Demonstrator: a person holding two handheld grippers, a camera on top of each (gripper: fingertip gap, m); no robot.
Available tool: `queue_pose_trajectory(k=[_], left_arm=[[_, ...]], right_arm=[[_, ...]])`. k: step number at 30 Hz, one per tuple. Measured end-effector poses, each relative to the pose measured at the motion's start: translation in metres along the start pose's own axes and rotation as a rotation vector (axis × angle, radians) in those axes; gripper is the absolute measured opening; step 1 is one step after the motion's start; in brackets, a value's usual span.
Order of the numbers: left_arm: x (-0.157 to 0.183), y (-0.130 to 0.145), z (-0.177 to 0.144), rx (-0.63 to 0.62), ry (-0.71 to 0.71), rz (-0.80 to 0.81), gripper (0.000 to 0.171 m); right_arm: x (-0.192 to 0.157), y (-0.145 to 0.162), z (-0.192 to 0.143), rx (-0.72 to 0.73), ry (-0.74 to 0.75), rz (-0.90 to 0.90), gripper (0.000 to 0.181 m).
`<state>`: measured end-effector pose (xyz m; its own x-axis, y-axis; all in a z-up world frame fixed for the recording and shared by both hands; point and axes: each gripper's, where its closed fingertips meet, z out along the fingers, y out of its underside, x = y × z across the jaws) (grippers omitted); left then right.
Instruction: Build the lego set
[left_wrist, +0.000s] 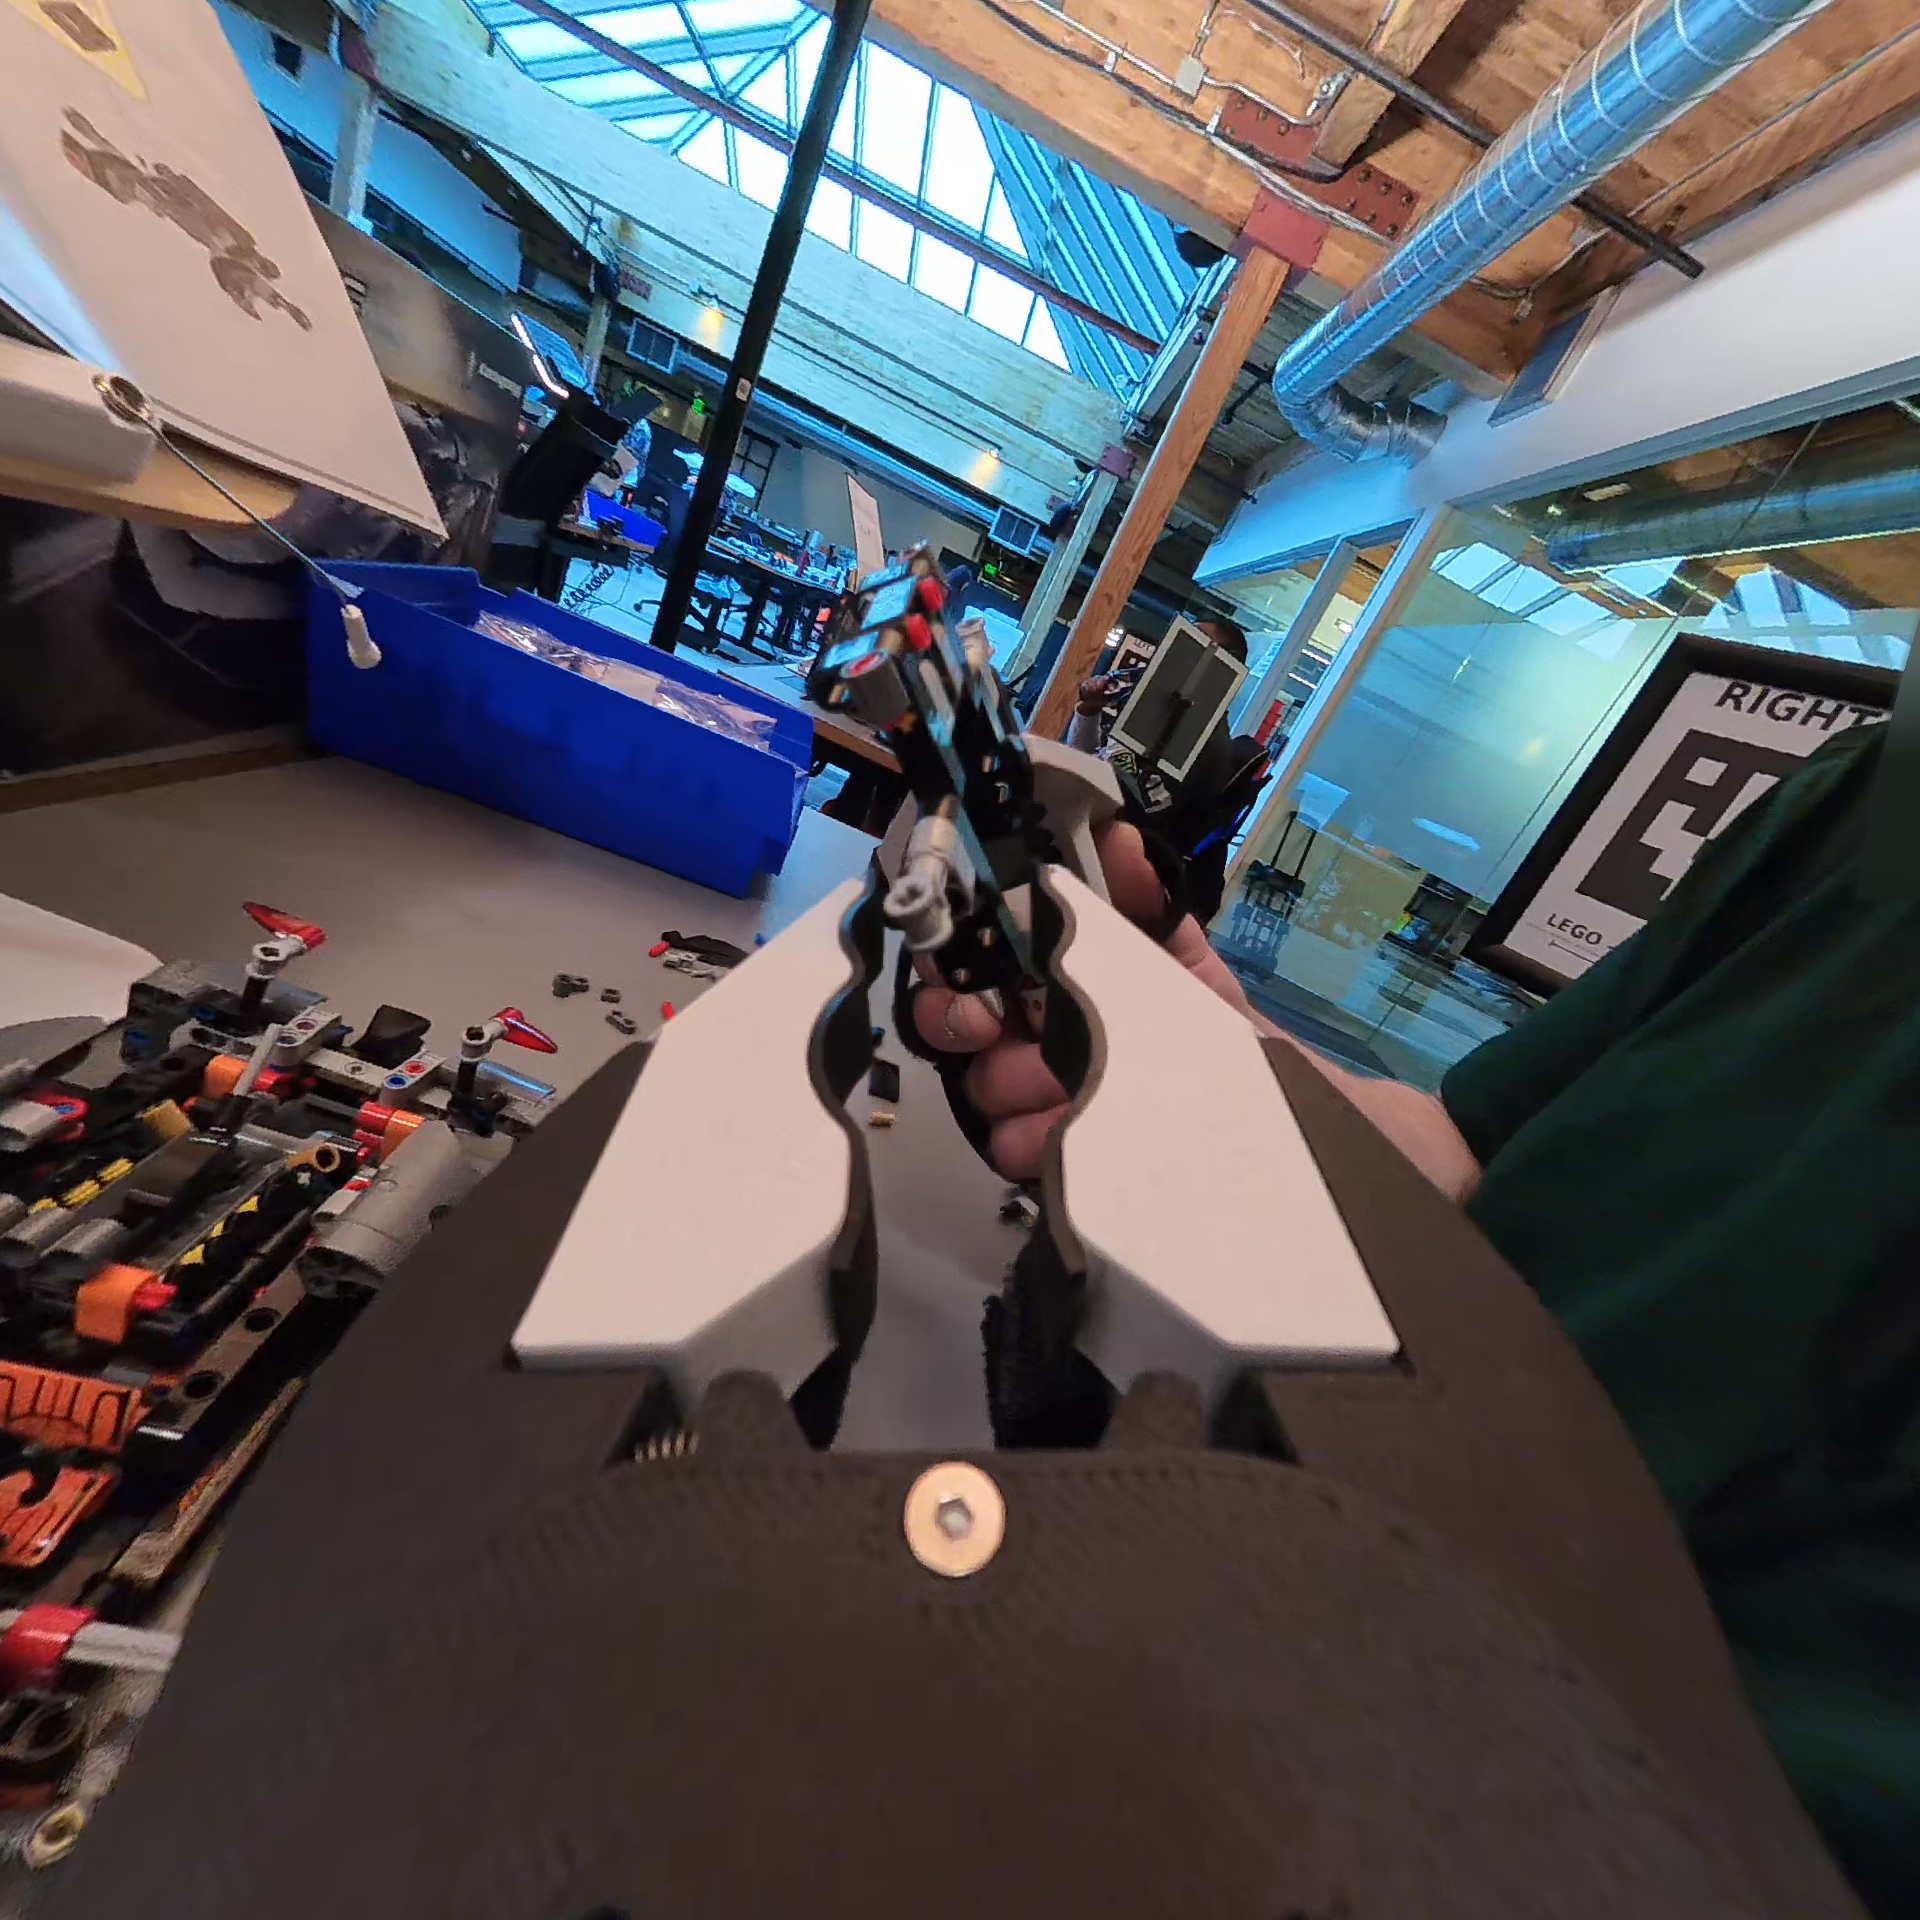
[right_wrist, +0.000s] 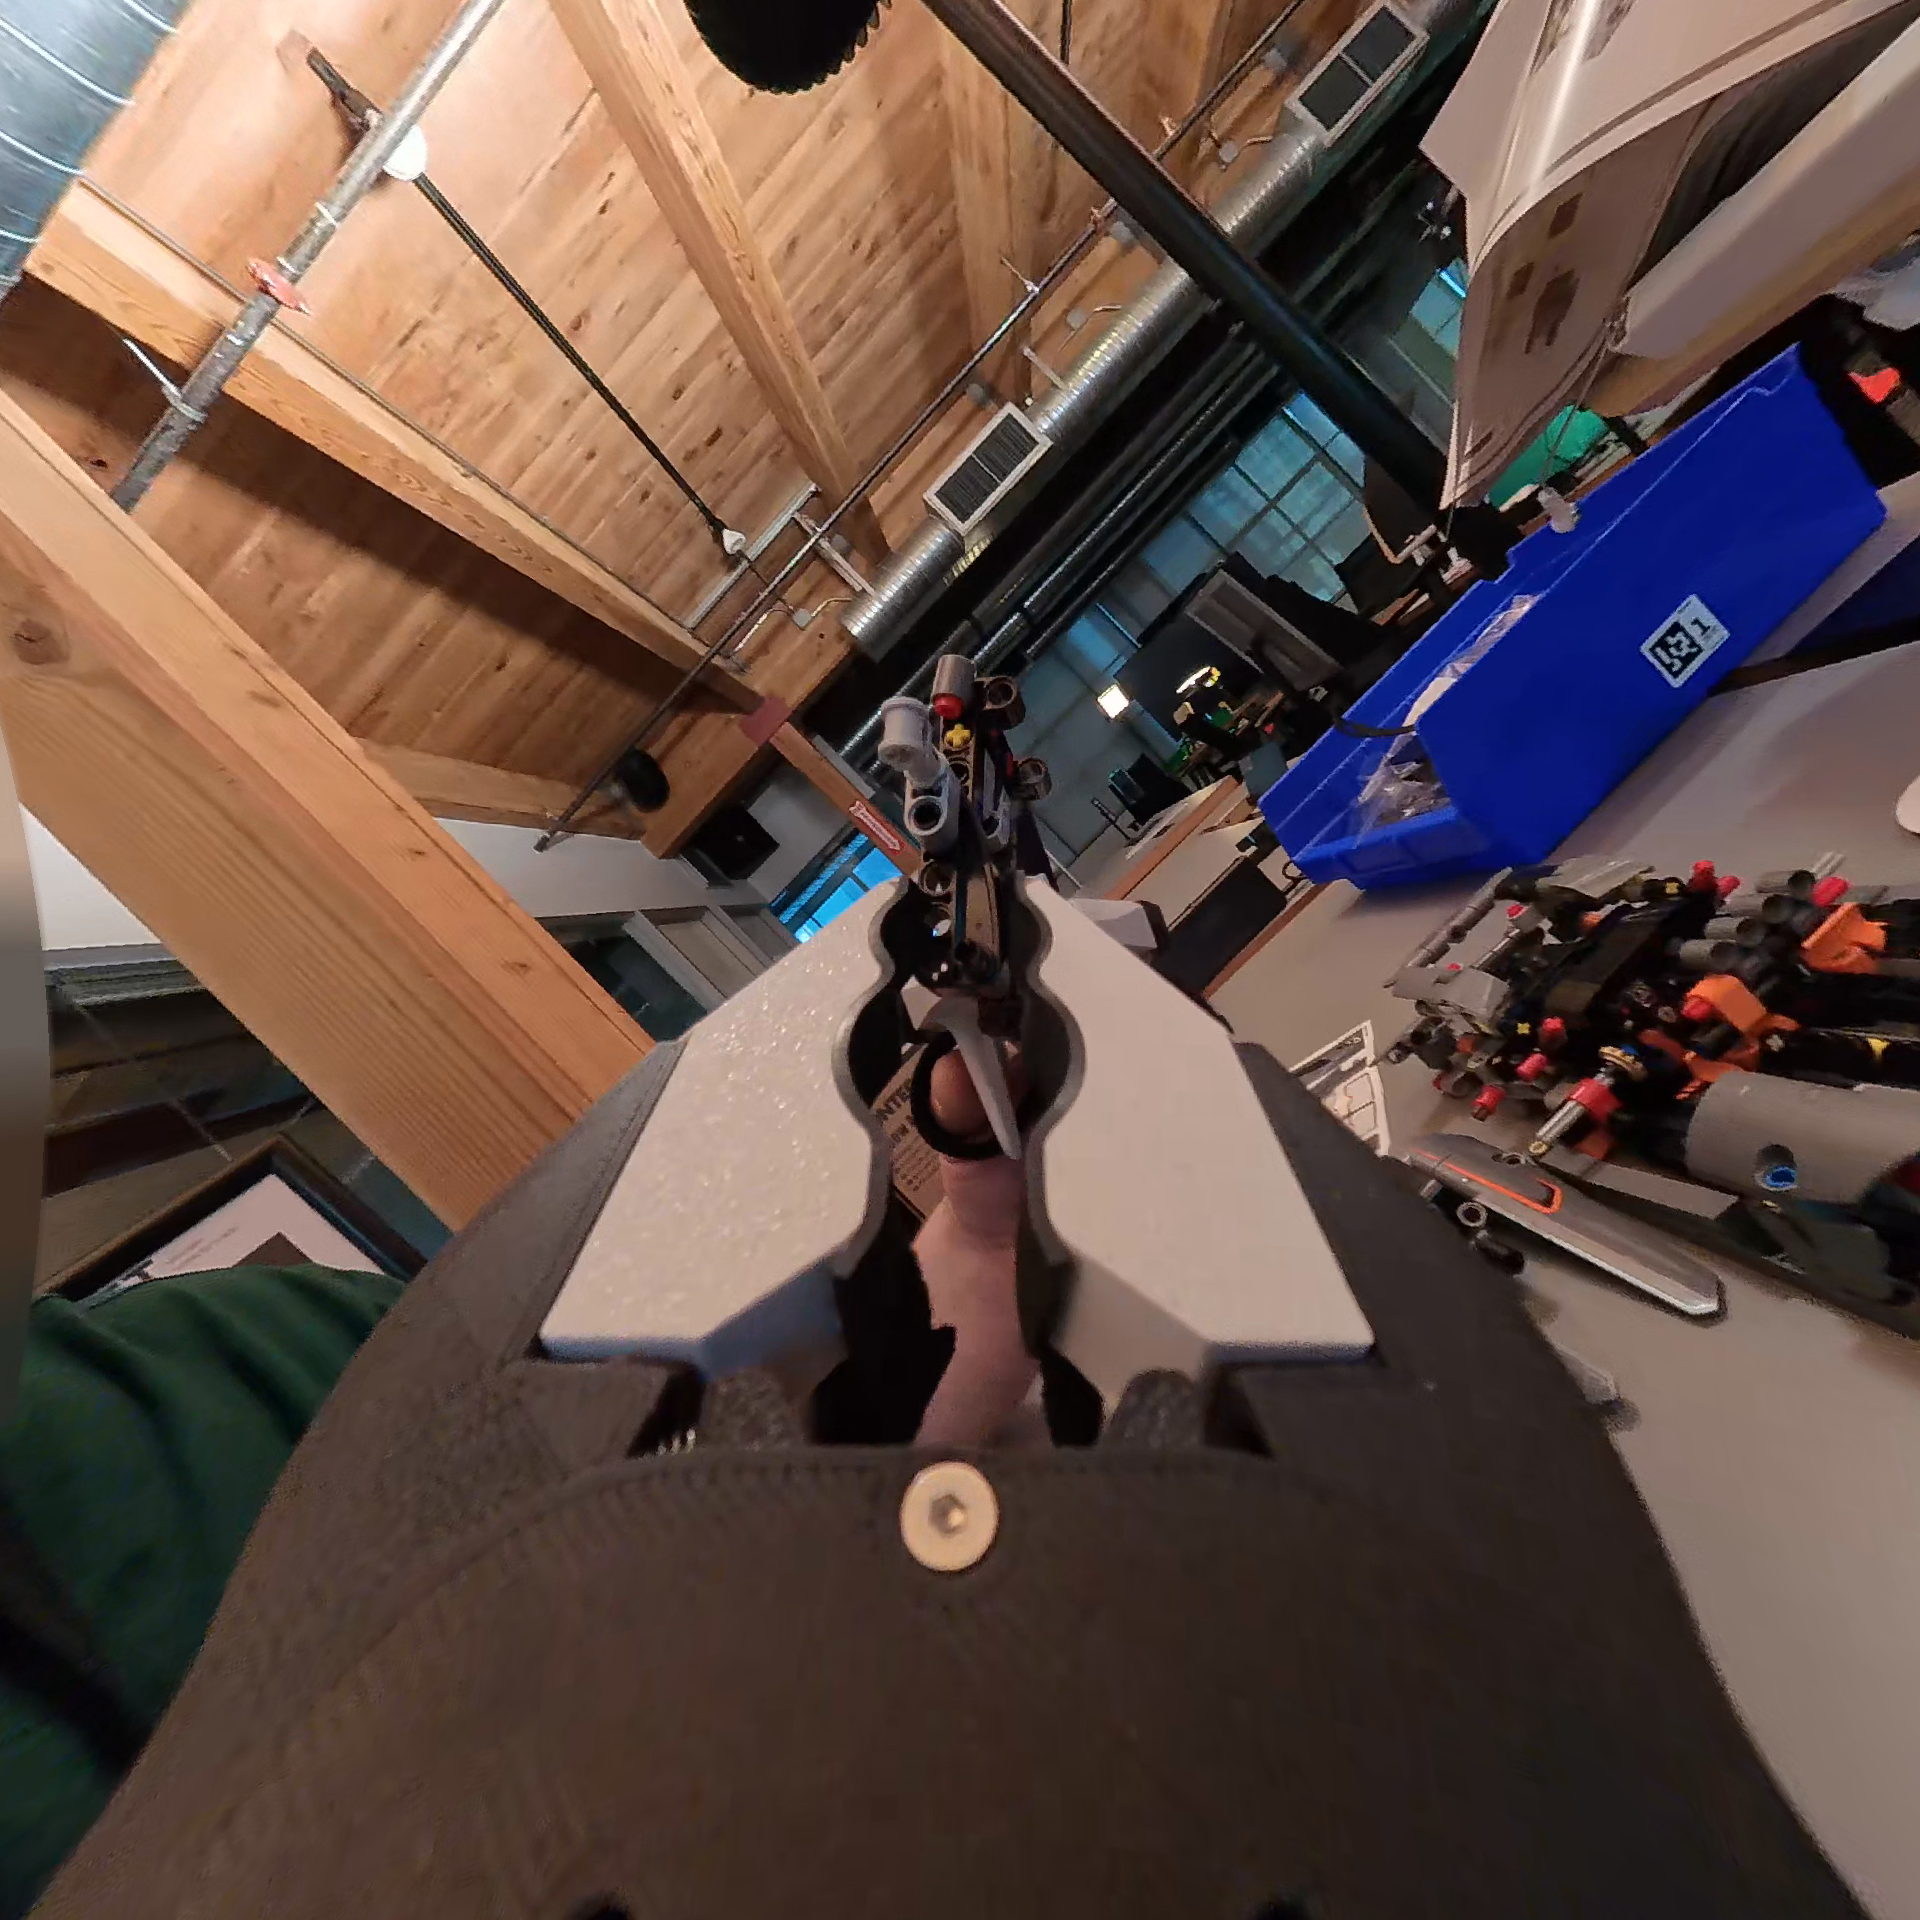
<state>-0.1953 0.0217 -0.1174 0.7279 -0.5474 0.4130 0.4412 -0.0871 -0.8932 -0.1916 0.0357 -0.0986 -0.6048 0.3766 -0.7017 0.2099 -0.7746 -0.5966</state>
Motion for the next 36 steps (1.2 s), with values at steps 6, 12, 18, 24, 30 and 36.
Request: queue_pose_trajectory(k=[6, 12, 18, 24, 30, 36], left_arm=[[0.003, -0.001, -0.001, 0.008, 0.029, 0.002, 0.014], [0.006, -0.003, -0.009, -0.016, 0.080, -0.062, 0.012], [0.005, -0.001, -0.009, -0.031, 0.095, -0.101, 0.012], [-0.003, 0.002, -0.008, -0.028, 0.074, -0.127, 0.007], [-0.011, -0.003, -0.011, 0.017, 0.039, -0.136, 0.005], [-0.015, -0.009, -0.016, 0.065, 0.037, -0.159, 0.005]], right_arm=[[-0.001, 0.004, 0.004, -0.034, 0.009, -0.046, 0.018], [-0.003, 0.014, 0.002, -0.259, 0.125, -0.435, 0.049], [0.011, 0.021, -0.009, -0.559, 0.295, -0.902, 0.052], [0.026, 0.036, -0.013, -0.609, 0.357, -0.906, 0.052], [0.031, 0.037, -0.018, -0.554, 0.393, -0.851, 0.053], [0.038, 0.047, -0.016, -0.544, 0.369, -0.720, 0.054]])
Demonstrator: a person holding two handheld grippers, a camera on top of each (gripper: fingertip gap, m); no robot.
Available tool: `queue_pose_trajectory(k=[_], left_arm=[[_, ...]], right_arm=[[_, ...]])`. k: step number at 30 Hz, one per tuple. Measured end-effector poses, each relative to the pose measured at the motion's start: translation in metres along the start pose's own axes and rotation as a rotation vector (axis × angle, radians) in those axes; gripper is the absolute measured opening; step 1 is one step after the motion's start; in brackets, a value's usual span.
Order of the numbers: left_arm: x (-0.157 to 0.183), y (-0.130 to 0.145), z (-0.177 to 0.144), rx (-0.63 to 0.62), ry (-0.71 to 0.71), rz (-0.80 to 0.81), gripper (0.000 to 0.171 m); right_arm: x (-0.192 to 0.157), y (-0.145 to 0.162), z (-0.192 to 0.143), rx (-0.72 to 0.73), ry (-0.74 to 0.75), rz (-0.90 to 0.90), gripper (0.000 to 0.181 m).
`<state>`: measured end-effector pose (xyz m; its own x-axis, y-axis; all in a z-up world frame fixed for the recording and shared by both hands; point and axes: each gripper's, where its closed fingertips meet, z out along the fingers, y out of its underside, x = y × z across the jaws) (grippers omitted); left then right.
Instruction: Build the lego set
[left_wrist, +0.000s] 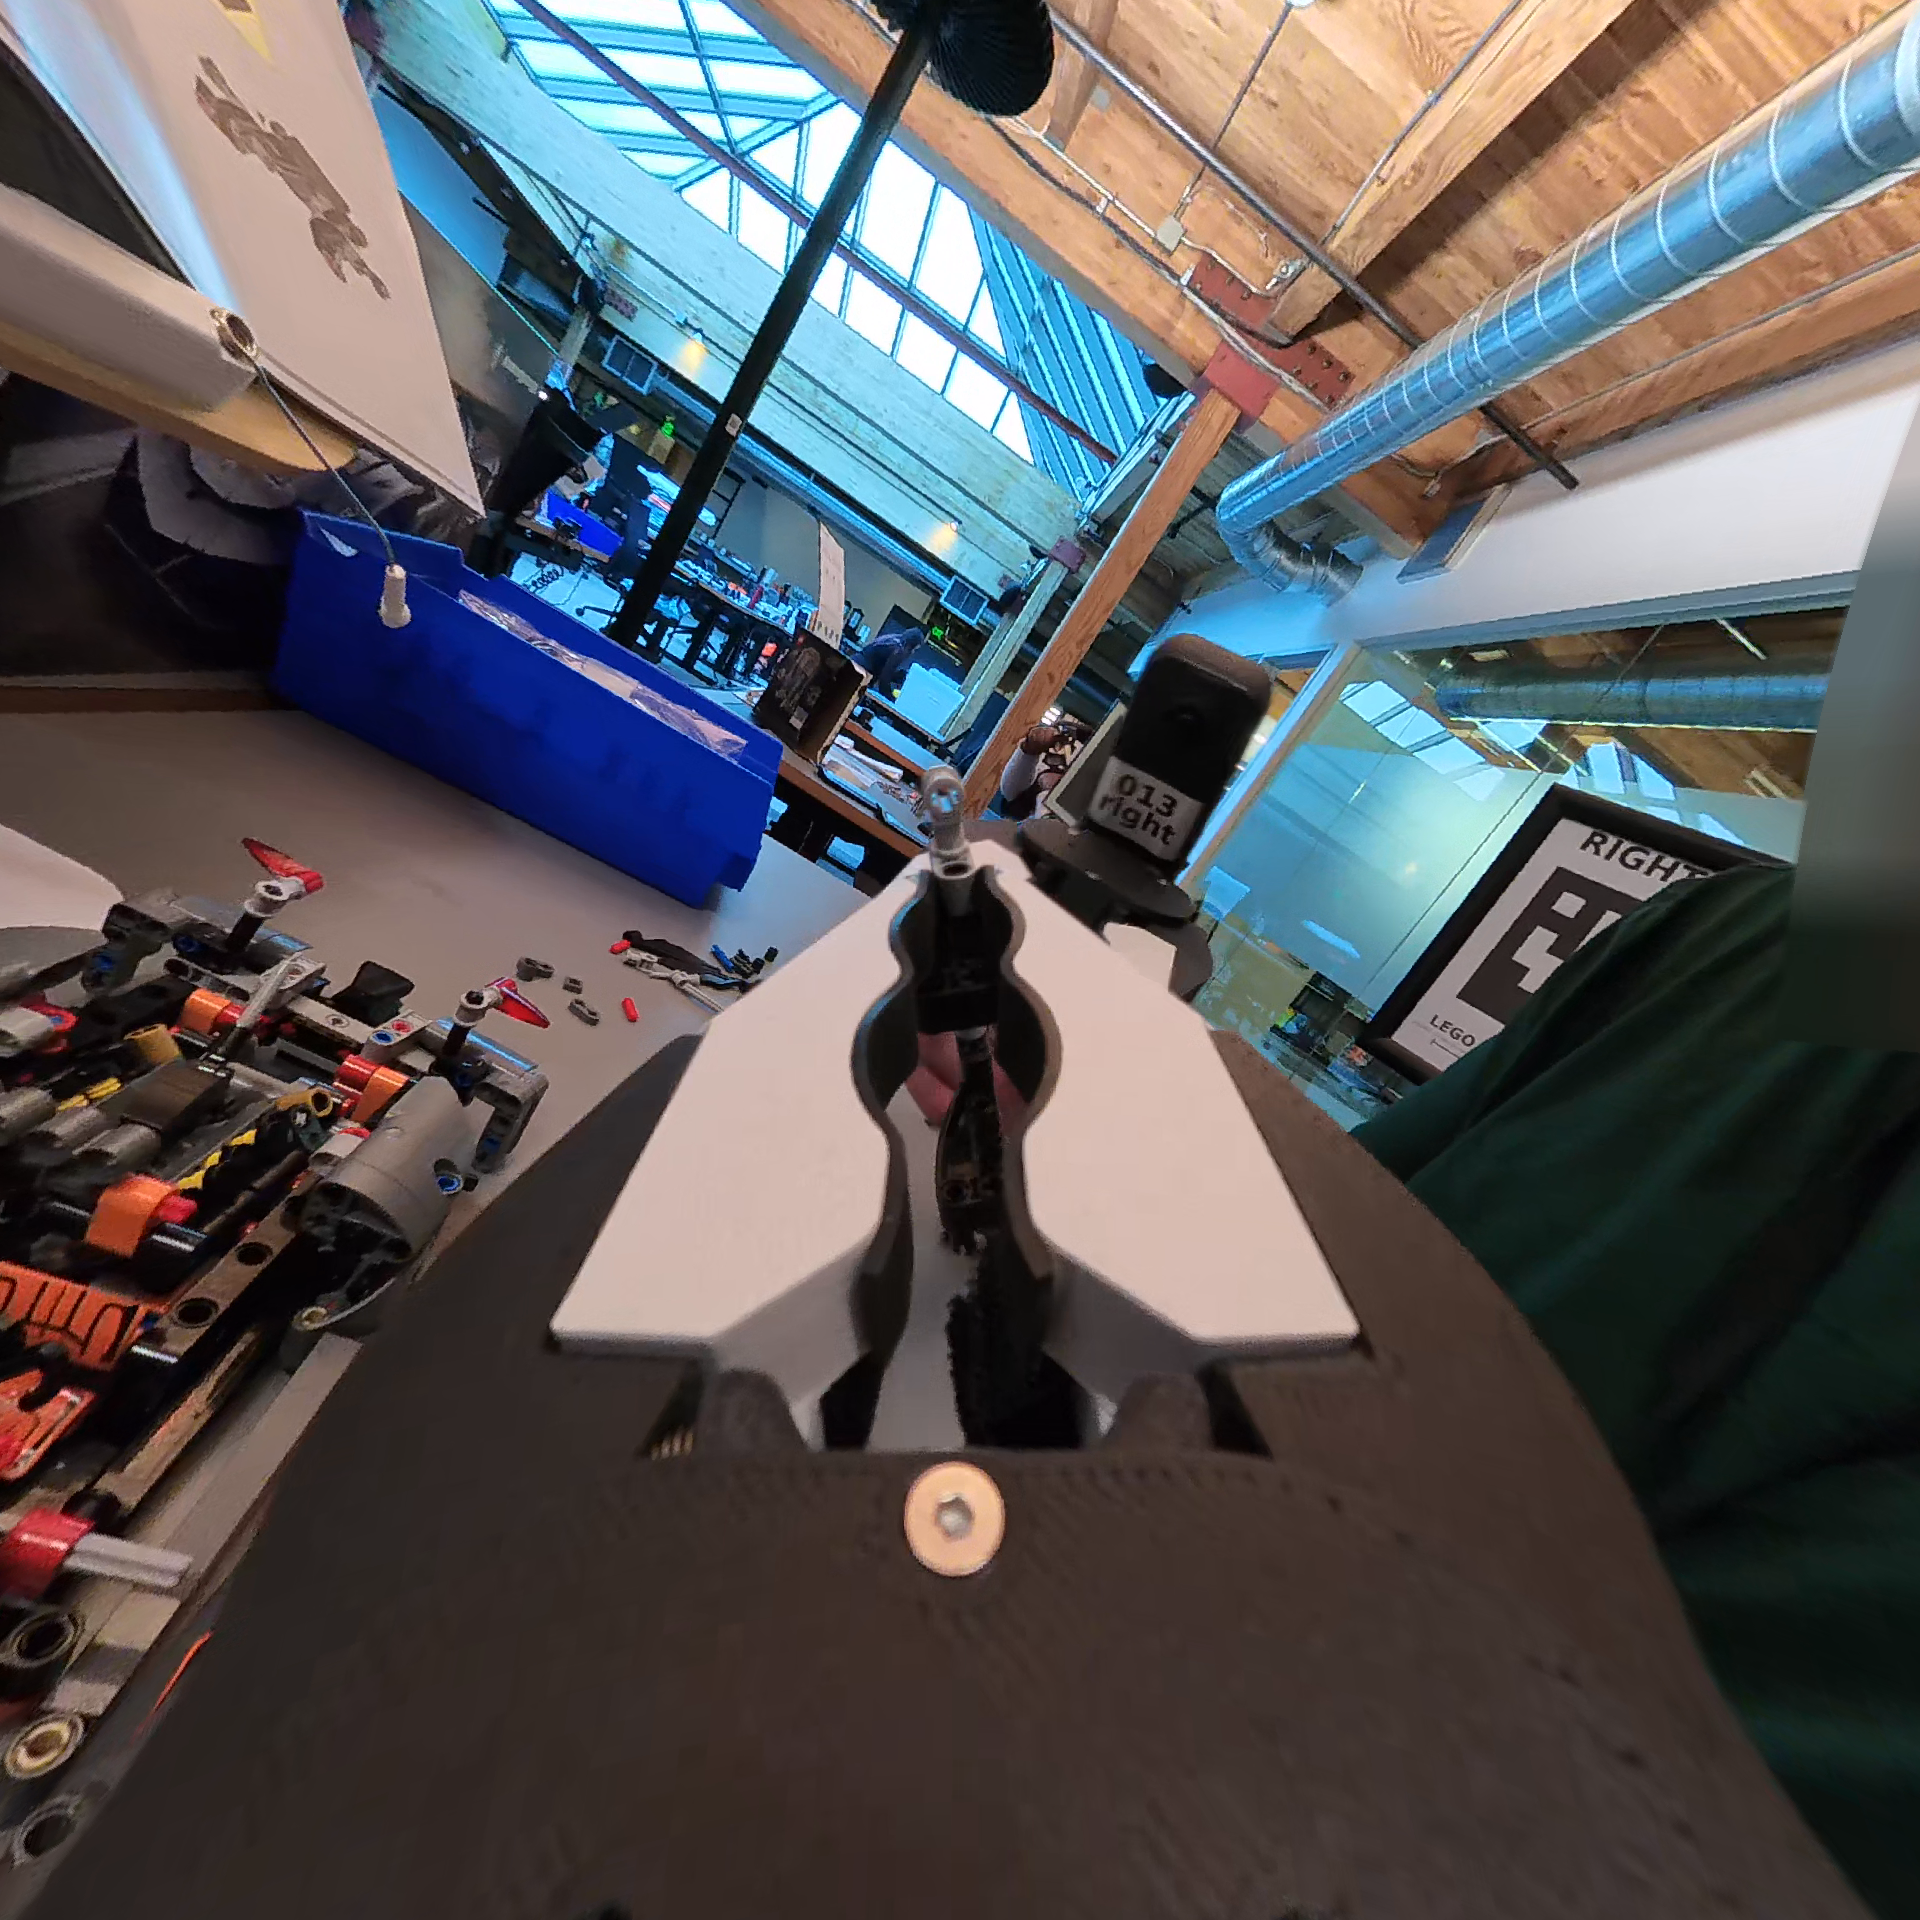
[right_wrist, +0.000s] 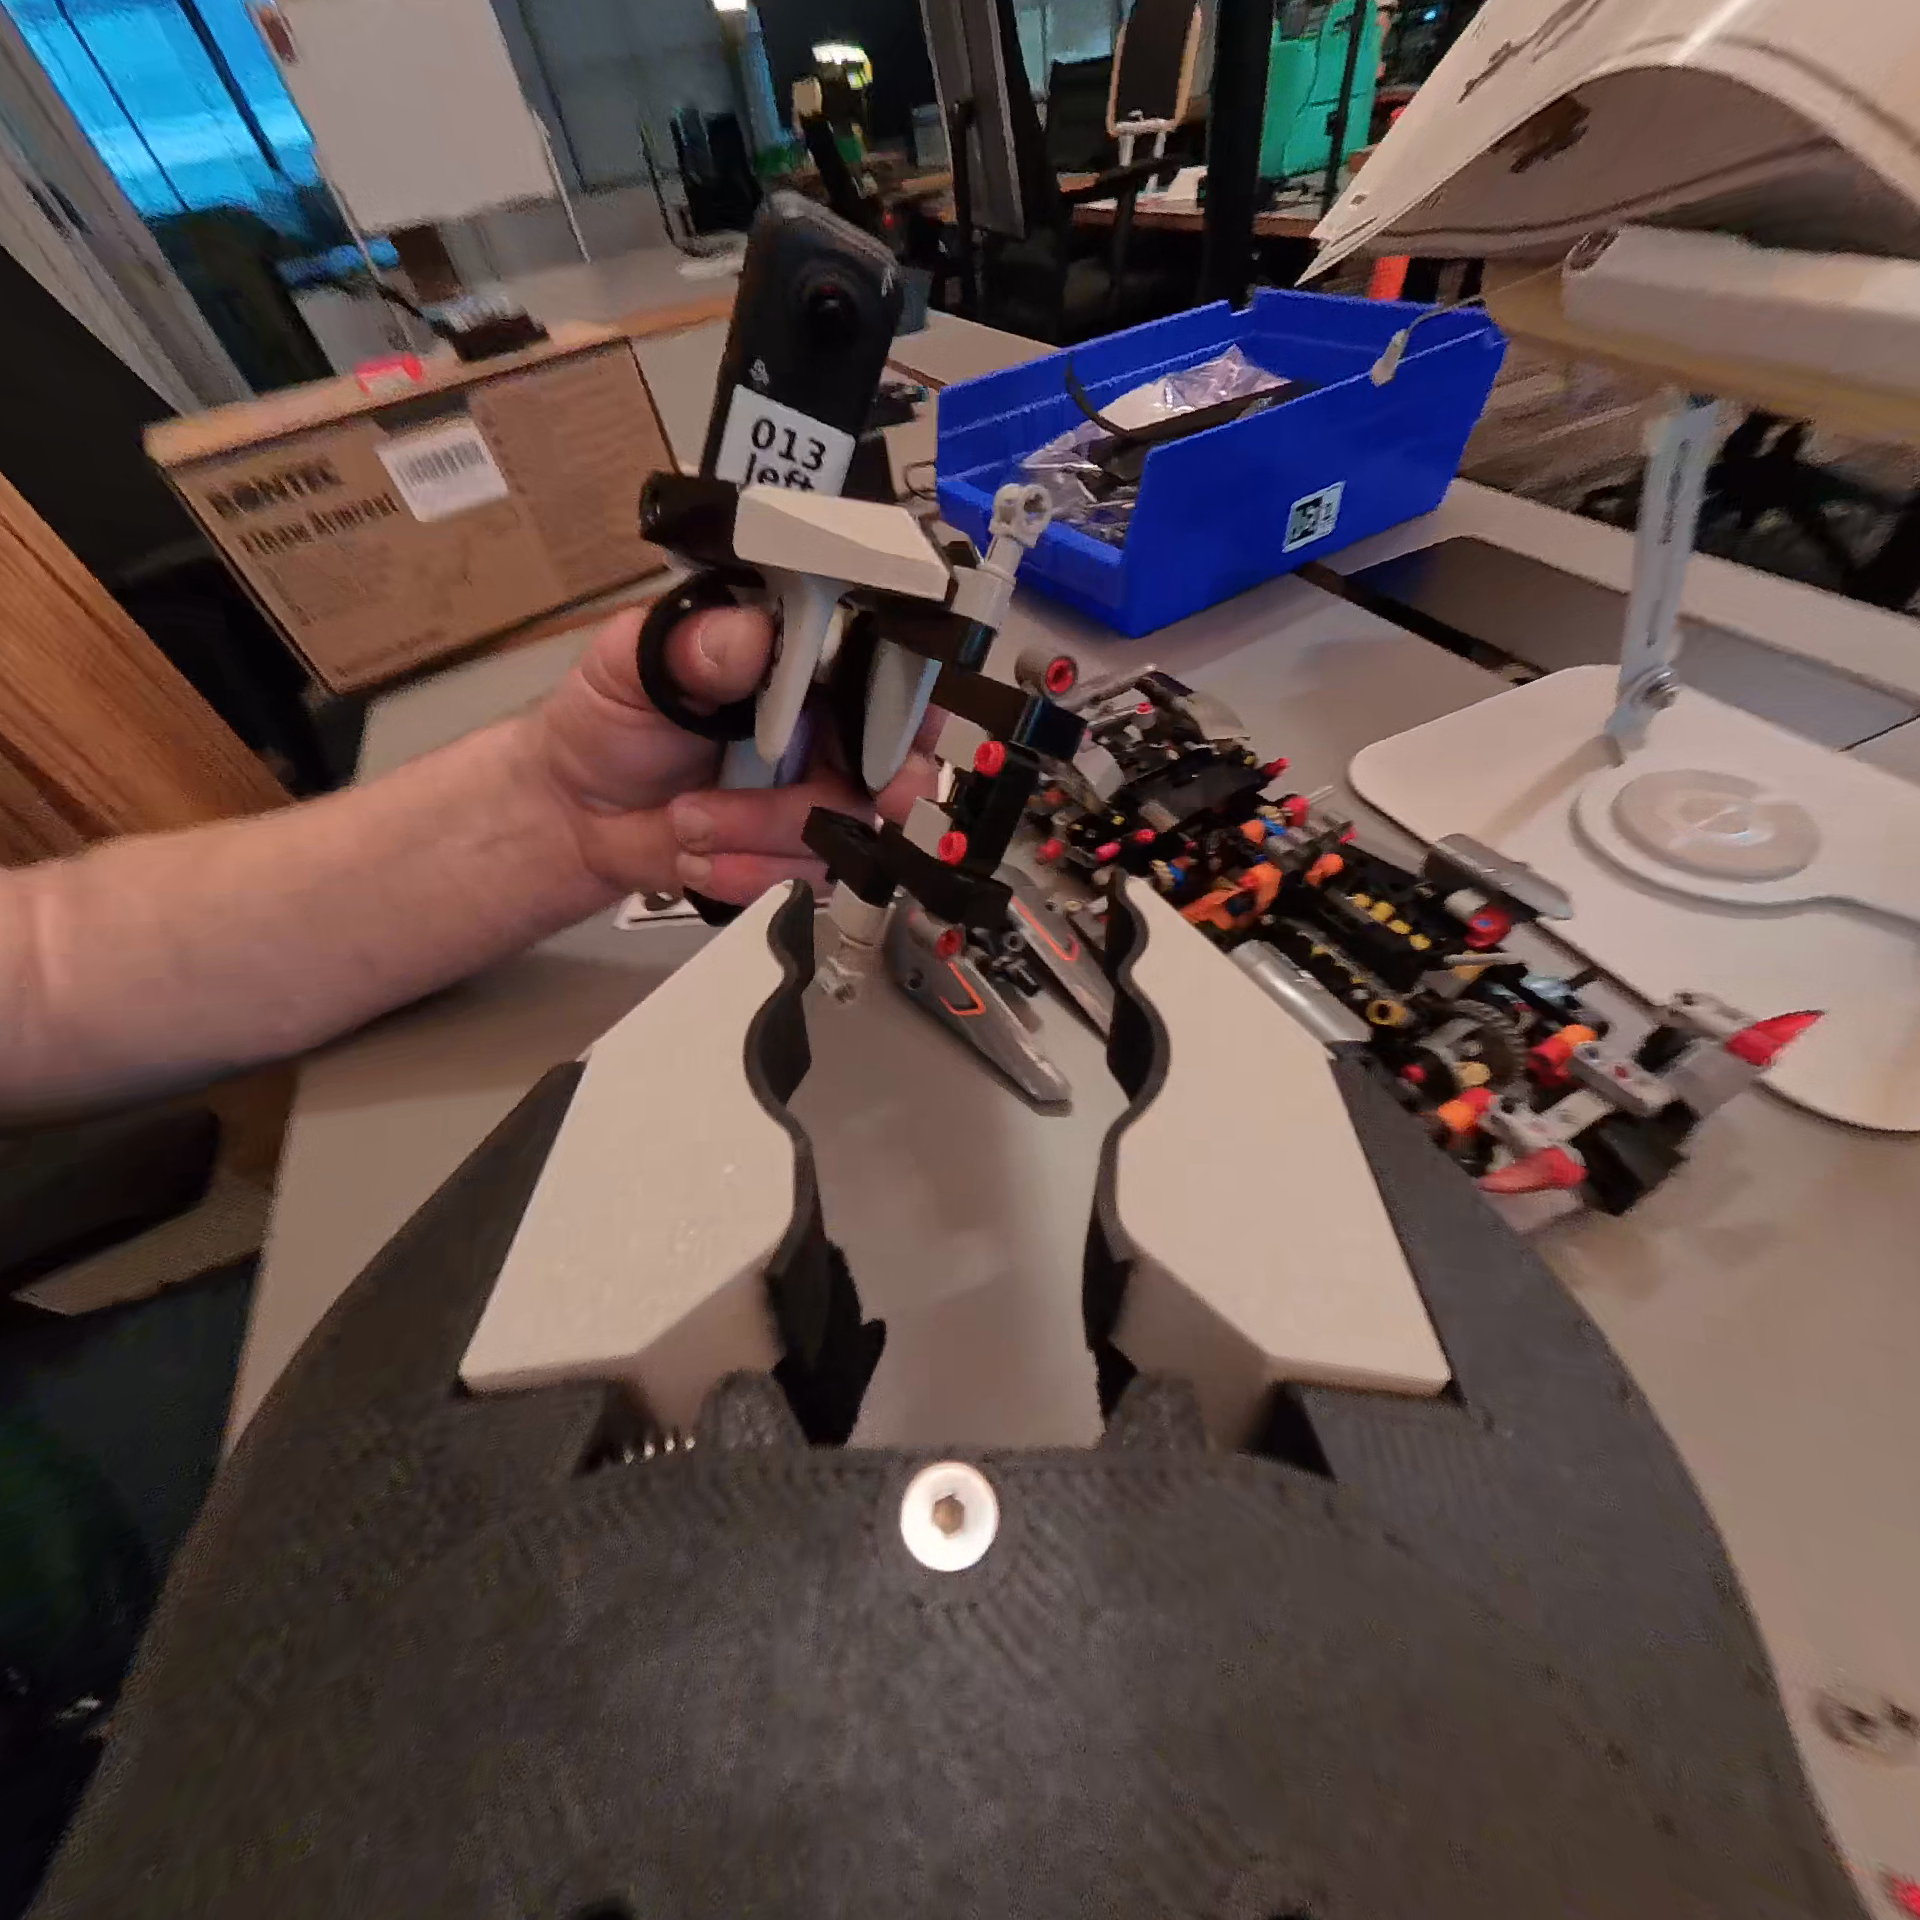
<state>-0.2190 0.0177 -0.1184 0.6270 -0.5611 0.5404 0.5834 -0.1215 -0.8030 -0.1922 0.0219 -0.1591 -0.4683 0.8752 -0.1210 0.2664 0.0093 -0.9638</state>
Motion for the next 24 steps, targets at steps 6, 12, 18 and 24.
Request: queue_pose_trajectory(k=[6, 12, 18, 24], left_arm=[[0.004, 0.002, 0.003, -0.008, 0.025, 0.001, 0.005], [0.007, 0.000, 0.003, 0.008, 0.038, 0.003, 0.005], [0.008, -0.006, 0.002, 0.042, 0.018, 0.031, 0.008], [0.002, -0.014, -0.003, 0.079, -0.021, 0.042, 0.020]], right_arm=[[-0.013, -0.013, 0.006, 0.118, -0.212, 0.250, 0.031], [-0.014, -0.023, 0.005, 0.179, -0.307, 0.353, 0.009], [-0.010, -0.030, 0.004, 0.221, -0.341, 0.440, 0.008], [0.000, -0.035, 0.000, 0.271, -0.350, 0.529, 0.008]])
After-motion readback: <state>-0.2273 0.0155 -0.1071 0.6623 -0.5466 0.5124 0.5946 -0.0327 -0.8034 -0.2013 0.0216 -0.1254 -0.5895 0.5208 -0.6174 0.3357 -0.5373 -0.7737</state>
